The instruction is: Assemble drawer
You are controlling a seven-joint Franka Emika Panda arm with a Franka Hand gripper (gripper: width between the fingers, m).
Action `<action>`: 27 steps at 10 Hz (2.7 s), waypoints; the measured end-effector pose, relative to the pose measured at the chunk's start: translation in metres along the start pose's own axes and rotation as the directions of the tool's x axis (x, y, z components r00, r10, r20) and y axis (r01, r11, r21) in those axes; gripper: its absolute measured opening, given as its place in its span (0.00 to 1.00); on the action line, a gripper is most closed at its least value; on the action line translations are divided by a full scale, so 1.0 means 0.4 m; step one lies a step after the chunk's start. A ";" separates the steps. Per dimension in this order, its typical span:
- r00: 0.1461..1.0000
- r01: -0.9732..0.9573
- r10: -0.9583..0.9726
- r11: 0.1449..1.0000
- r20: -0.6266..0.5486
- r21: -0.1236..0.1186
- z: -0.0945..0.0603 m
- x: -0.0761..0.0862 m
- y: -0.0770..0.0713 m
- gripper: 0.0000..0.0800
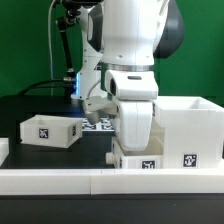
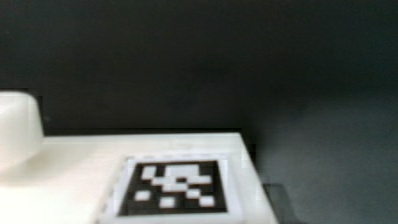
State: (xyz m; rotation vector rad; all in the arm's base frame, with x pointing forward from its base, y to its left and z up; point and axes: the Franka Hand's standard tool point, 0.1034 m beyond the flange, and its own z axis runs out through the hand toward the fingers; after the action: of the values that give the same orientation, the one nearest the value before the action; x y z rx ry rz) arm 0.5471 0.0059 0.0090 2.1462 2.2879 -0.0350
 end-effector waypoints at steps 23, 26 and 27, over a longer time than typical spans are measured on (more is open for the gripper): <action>0.998 -0.012 0.014 0.999 -0.058 0.036 -0.123 -0.138 0.058 0.81; 0.990 -0.007 0.011 0.999 -0.138 0.032 -0.097 -0.146 0.110 0.81; 0.986 -0.015 0.020 0.999 -0.166 0.032 -0.084 -0.153 0.114 0.81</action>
Offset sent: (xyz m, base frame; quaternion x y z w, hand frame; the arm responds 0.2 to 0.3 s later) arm 0.0053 -0.0086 0.0082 0.0110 0.0115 0.0457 0.9988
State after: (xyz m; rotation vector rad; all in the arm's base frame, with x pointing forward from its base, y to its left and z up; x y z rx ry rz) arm 0.5970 -0.0515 0.0431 2.2658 2.3691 0.1150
